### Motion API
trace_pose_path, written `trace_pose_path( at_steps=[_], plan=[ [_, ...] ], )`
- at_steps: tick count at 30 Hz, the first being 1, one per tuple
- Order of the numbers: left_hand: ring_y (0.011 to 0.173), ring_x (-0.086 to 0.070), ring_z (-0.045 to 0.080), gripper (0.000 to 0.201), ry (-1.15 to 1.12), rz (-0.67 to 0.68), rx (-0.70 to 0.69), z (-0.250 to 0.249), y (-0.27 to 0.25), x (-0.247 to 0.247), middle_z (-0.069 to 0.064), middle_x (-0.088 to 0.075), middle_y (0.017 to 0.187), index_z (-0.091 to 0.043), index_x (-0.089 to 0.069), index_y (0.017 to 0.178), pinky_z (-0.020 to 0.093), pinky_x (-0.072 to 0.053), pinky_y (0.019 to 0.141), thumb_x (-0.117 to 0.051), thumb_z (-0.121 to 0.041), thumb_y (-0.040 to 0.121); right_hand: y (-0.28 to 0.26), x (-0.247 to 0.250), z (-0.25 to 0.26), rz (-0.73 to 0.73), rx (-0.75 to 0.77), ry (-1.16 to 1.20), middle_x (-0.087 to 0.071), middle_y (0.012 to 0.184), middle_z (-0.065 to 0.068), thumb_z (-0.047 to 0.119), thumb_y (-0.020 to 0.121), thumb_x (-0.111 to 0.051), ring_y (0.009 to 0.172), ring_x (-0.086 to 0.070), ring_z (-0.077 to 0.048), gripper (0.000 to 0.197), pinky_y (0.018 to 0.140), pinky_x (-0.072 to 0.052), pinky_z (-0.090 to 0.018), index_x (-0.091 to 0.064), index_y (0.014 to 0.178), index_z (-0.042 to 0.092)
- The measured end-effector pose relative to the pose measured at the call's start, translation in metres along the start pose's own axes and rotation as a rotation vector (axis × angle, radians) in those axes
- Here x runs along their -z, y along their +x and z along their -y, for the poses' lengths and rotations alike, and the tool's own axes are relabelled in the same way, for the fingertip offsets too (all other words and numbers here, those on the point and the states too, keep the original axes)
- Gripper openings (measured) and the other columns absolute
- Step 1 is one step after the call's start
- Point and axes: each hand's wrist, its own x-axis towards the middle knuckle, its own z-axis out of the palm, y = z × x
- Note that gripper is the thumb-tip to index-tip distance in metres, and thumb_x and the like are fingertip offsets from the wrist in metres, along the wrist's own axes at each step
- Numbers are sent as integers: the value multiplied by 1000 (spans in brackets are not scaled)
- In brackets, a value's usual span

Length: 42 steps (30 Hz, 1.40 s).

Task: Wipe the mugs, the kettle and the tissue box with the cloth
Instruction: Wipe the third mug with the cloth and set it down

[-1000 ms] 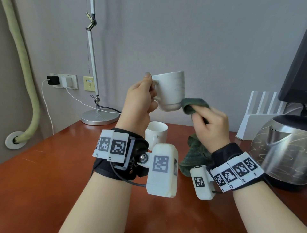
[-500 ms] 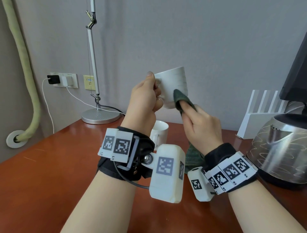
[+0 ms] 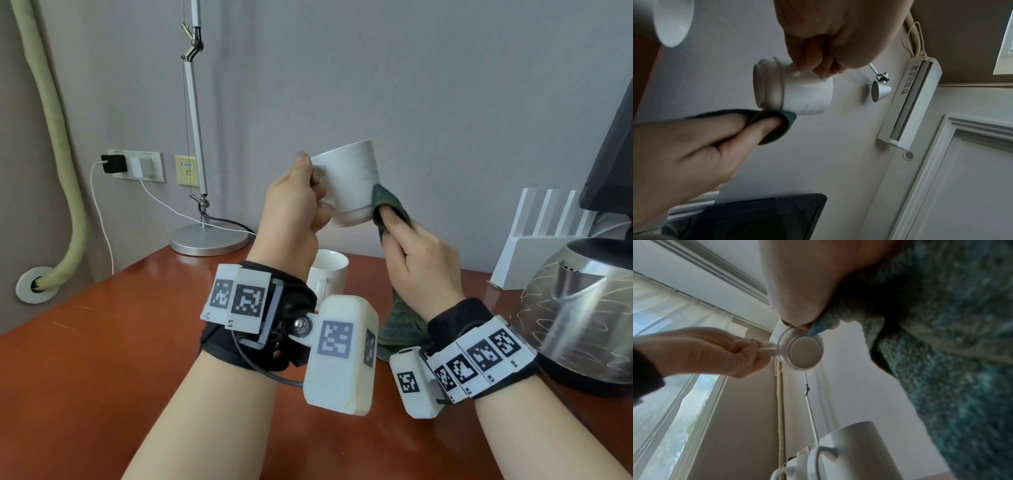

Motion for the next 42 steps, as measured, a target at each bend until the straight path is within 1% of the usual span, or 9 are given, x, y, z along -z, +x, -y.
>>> trace_pose_path(
  at_steps=[5, 8, 15, 19, 24, 29, 33, 38, 42],
  plan=[
    [35, -18, 7, 43, -17, 2, 0, -2, -2, -3, -10, -28, 42, -14, -40, 66, 15, -18, 34, -39, -29, 107, -1, -5, 12, 129, 127, -23, -54, 70, -2, 18, 91, -40, 45, -44, -28, 37, 42, -29, -23, -65, 118, 20],
    [33, -18, 6, 44, -19, 16, 1, -1, -3, -5, -11, -28, 40, -14, -40, 66, 15, -18, 33, -38, -29, 107, 0, -2, 7, 96, 120, -32, -52, 67, -3, 15, 91, -41, 44, -42, -27, 35, 42, -26, -23, -67, 116, 18],
    [34, -16, 6, 43, 29, 33, -7, -2, -4, -6, -11, -28, 40, -13, -40, 67, 15, -18, 33, -38, -28, 107, 4, 3, 6, -30, -46, 64, -65, 83, -6, 25, 93, -37, 63, -44, -16, 42, 57, -29, -23, -64, 124, 16],
    [36, -20, 6, 42, 86, 62, -63, -2, -7, -7, -11, -29, 43, -13, -40, 67, 15, -20, 35, -38, -28, 107, 7, 6, 13, 77, 46, 27, -62, 80, -4, 23, 94, -37, 56, -52, -26, 40, 49, -37, -24, -61, 127, 21],
    [36, -20, 6, 42, 100, 88, -91, -4, -8, -7, -12, -29, 43, -13, -40, 68, 15, -21, 36, -38, -28, 107, 12, 10, 10, 12, -74, 37, -62, 83, -7, 29, 93, -33, 64, -52, -32, 45, 54, -37, -29, -59, 129, 20],
    [36, -22, 6, 41, 111, 87, -99, -4, -10, -6, -11, -30, 44, -13, -40, 68, 14, -22, 36, -39, -26, 107, 13, 10, 18, 59, 8, 13, -63, 83, -6, 25, 94, -36, 61, -53, -29, 42, 52, -34, -26, -59, 129, 22],
    [37, -21, 6, 41, 108, 80, -95, -2, -10, -7, -8, -29, 49, -14, -38, 68, 15, -21, 36, -40, -26, 107, 16, 13, 14, 24, -97, 40, -55, 78, -1, 27, 94, -35, 64, -52, -32, 45, 55, -38, -30, -57, 132, 23],
    [36, -22, 6, 41, 114, 99, -91, -2, -11, -9, -11, -30, 44, -13, -38, 68, 15, -21, 36, -39, -26, 107, 15, 12, 21, 68, 3, -2, -64, 85, -6, 23, 94, -39, 63, -55, -31, 40, 50, -42, -29, -59, 129, 23],
    [36, -23, 5, 42, 151, 119, -106, -1, -13, -9, -12, -31, 44, -13, -40, 68, 15, -21, 36, -39, -26, 107, 20, 18, 18, 53, -98, 8, -60, 82, -5, 25, 95, -37, 67, -52, -31, 43, 56, -42, -33, -54, 134, 24]
  ],
)
